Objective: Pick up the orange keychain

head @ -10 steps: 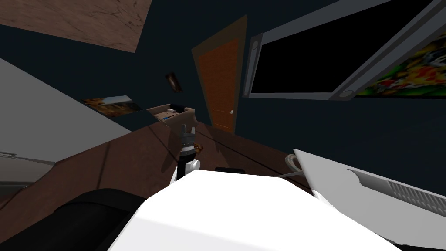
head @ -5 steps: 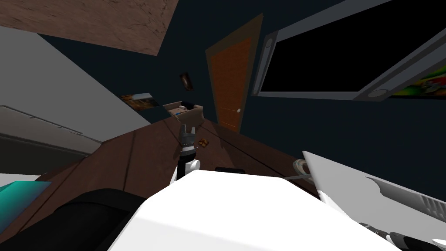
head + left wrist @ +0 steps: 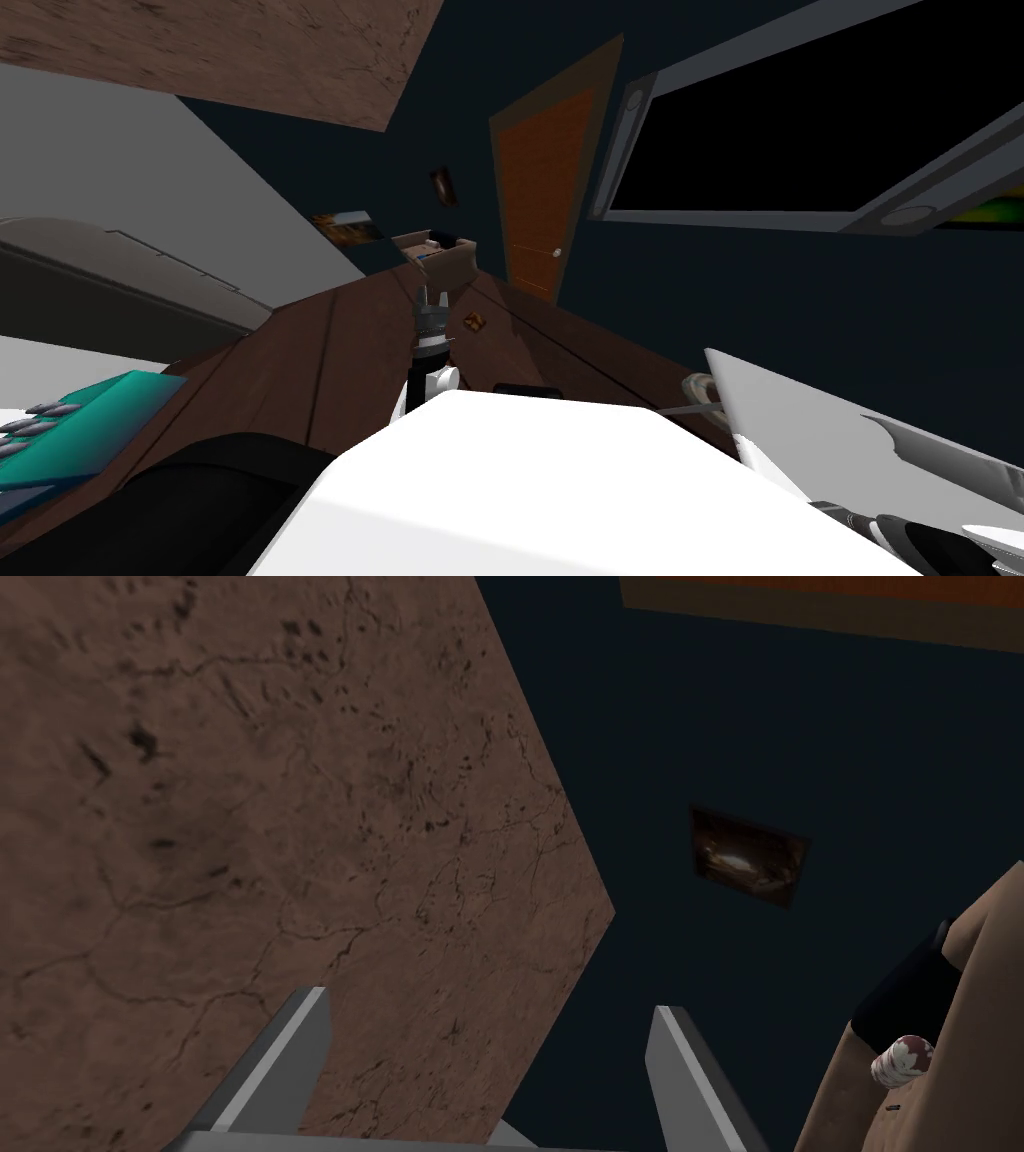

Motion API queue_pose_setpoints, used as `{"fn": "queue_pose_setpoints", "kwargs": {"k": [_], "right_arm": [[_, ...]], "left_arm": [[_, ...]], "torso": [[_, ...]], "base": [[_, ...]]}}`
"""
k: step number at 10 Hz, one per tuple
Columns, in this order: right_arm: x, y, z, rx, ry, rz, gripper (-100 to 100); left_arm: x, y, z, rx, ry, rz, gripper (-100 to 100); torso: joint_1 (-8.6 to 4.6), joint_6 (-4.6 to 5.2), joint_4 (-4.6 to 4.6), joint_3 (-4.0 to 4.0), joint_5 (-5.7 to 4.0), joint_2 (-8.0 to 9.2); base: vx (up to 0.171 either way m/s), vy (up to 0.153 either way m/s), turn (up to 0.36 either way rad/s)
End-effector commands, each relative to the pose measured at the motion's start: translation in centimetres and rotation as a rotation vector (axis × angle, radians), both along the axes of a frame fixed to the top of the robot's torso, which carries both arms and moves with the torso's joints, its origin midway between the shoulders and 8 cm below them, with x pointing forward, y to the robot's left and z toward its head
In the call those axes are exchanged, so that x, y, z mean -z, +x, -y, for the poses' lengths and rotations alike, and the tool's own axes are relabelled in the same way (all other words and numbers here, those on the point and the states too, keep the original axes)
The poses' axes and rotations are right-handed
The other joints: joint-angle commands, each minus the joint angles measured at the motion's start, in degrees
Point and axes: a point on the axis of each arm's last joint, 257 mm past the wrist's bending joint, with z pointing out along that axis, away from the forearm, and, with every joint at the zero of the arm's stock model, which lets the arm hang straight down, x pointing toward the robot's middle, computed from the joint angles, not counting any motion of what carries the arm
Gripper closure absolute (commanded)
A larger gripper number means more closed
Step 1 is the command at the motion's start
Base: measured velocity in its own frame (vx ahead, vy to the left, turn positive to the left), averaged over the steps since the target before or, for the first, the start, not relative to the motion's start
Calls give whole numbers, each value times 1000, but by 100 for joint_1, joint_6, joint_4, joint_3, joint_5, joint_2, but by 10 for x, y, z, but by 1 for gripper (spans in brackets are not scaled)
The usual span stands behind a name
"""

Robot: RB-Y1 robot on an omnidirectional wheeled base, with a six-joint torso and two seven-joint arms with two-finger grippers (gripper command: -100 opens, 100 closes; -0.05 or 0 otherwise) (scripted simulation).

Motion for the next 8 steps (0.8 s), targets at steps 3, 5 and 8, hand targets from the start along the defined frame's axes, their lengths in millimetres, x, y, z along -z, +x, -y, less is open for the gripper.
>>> {"fn": "queue_pose_setpoints", "kwargs": {"k": [3,5,8], "right_arm": [[-1,11,6,77,-8,2,-100],[-1,11,6,64,-9,1,100],[-1,11,7,61,-11,1,100]], "left_arm": [[0,0,0,0,0,0,0],[0,0,0,0,0,0,0],[0,0,0,0,0,0,0]], "torso": [[12,-4,5,12,3,21],[-10,-2,-5,-13,-2,-24],[-20,2,-10,-25,-8,-42]], "base": [[-151,62,187],[-14,9,-6],[0,0,0]]}}
